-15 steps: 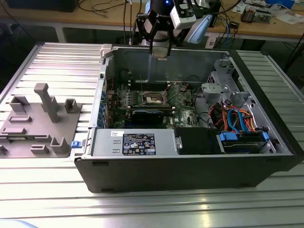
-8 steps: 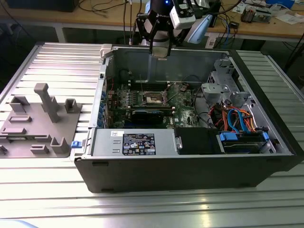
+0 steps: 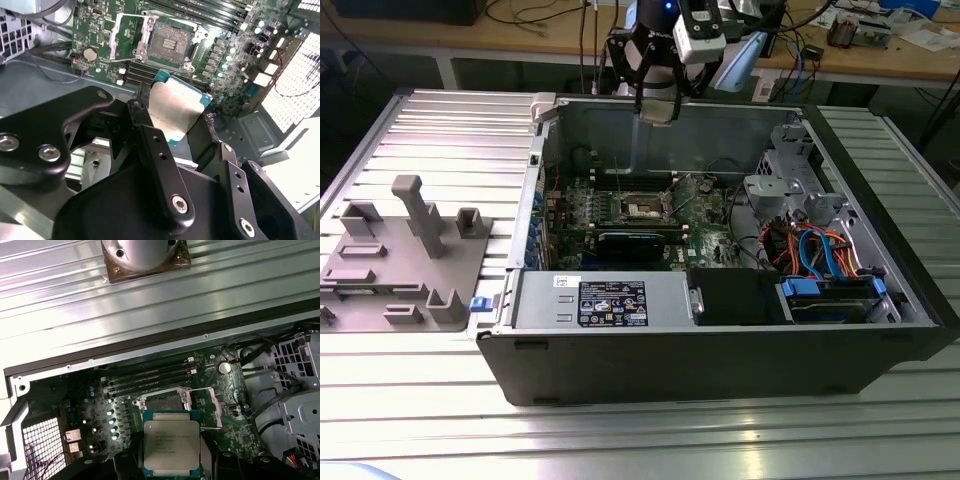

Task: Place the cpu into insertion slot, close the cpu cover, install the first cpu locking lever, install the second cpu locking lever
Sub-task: 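Place the cpu into insertion slot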

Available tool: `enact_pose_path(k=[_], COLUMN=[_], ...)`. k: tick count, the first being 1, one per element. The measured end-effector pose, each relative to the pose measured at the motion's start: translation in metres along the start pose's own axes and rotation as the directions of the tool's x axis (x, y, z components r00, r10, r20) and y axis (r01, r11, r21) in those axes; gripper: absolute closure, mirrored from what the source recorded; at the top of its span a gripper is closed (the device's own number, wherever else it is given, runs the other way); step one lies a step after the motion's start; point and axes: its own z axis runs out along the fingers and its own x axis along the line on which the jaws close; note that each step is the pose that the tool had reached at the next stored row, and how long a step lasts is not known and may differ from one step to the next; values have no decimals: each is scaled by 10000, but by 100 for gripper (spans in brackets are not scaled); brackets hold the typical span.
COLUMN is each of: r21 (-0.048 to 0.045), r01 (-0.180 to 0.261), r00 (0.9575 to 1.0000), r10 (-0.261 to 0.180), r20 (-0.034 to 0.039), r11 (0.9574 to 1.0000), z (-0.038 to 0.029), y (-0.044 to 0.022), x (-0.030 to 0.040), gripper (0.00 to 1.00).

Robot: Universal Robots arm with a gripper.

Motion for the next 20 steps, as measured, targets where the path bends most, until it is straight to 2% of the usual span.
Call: enact_pose_path(k=[6,10,13,15,18,20], r21=[-3,-8,-10,-5,5,9], r01=[-208,-797,-1216,-1647,-2022,-2162], r00=[9998,9968,9925,9863,9793,9763], r10=[208,797,1216,1647,2022,2162], r20=[17,64,89,107,125,133], r11=[9998,9968,9926,9863,9793,9764], z=[14,27,39,55,68,72], y=[-4,-5,-6,-7,-8,-9], x=[7,7,7,7,6,6], gripper=[46,46,46,46,46,46])
